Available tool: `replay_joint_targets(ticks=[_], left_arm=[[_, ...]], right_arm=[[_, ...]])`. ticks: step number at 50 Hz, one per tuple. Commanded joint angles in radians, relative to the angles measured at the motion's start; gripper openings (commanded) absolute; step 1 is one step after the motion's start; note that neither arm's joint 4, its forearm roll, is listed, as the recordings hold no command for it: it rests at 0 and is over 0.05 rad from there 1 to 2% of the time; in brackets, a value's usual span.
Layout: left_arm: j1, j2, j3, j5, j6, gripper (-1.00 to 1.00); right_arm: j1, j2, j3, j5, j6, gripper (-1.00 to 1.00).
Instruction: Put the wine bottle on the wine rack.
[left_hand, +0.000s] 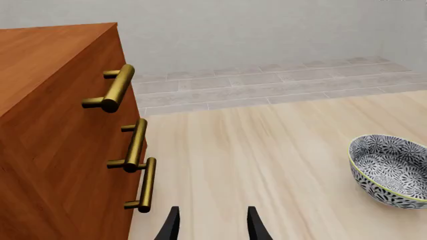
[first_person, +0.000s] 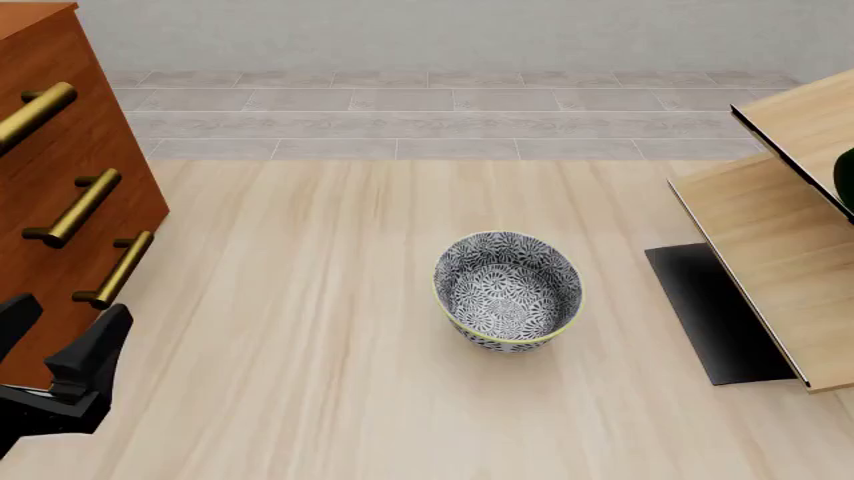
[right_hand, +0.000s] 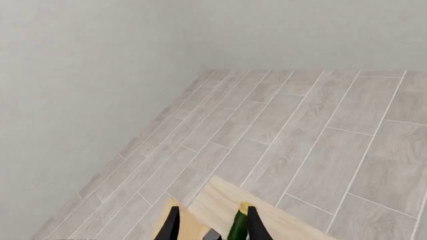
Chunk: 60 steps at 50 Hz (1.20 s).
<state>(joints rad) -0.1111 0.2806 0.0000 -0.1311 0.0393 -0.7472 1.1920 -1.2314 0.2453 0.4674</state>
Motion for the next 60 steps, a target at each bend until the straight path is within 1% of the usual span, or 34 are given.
replay_joint_targets(ticks=[1,3,4,13,18,19,23,27,29,30,31,34,35,37,38,39,40,42,44,45,51,55,57,60], left_arm=[[-0.004,0.014,0.000,-0.018,0.001,1.00],[-0.004,0.019,0.000,-0.024,0.001,1.00],[-0.005,0.021,0.000,-0.028,0.000,1.00],[-0.002,0.043,0.000,-0.056,0.000,1.00],[0.001,0.067,0.000,-0.084,0.004,1.00],[0.002,0.073,0.000,-0.091,0.005,1.00],[0.004,0.082,0.000,-0.102,0.007,1.00],[0.005,0.095,0.000,-0.116,0.008,1.00],[0.006,0.098,0.000,-0.120,0.009,1.00],[0.006,0.099,0.000,-0.121,0.009,1.00],[0.007,0.097,0.000,-0.120,0.010,1.00],[0.011,0.091,0.000,-0.114,0.009,1.00],[0.012,0.088,0.000,-0.112,0.008,1.00],[0.014,0.082,0.000,-0.106,0.009,1.00],[0.014,0.078,0.000,-0.103,0.009,1.00],[0.015,0.077,0.000,-0.102,0.009,1.00],[0.016,0.079,0.000,-0.104,0.009,1.00],[0.016,0.080,0.000,-0.105,0.011,1.00],[0.018,0.082,0.000,-0.109,0.009,1.00],[0.020,0.085,0.000,-0.113,0.012,1.00],[0.021,0.082,0.000,-0.113,0.016,1.00],[0.022,0.075,0.000,-0.111,0.020,1.00],[0.023,0.067,0.000,-0.107,0.021,1.00],[0.026,0.044,0.000,-0.090,0.024,1.00]], right_arm=[[0.029,-0.041,-0.037,0.046,-0.014,1.00],[0.038,-0.051,-0.039,0.047,-0.006,1.00],[0.045,-0.054,-0.049,0.058,-0.015,1.00],[0.072,-0.083,-0.053,0.078,-0.028,1.00],[0.107,-0.114,-0.047,0.088,-0.035,1.00],[0.113,-0.119,-0.047,0.093,-0.047,1.00],[0.134,-0.143,-0.030,0.092,-0.049,1.00],[0.167,-0.166,-0.032,0.109,-0.079,1.00],[0.182,-0.178,-0.027,0.113,-0.083,1.00],[0.182,-0.178,-0.027,0.113,-0.083,1.00],[0.189,-0.183,-0.026,0.116,-0.095,1.00],[0.210,-0.204,-0.018,0.119,-0.094,1.00],[0.221,-0.210,-0.020,0.129,-0.111,1.00],[0.238,-0.228,-0.011,0.134,-0.115,1.00],[0.243,-0.231,-0.014,0.142,-0.136,1.00],[0.245,-0.238,-0.008,0.141,-0.129,1.00],[0.252,-0.242,-0.009,0.146,-0.139,1.00],[0.253,-0.246,-0.006,0.146,-0.138,1.00],[0.270,-0.260,0.000,0.155,-0.161,1.00],[0.273,-0.269,0.007,0.153,-0.151,1.00],[0.305,-0.306,0.023,0.171,-0.174,1.00],[0.319,-0.325,0.032,0.174,-0.177,1.00],[0.336,-0.341,0.044,0.176,-0.187,1.00],[0.354,-0.367,0.069,0.174,-0.188,1.00]])
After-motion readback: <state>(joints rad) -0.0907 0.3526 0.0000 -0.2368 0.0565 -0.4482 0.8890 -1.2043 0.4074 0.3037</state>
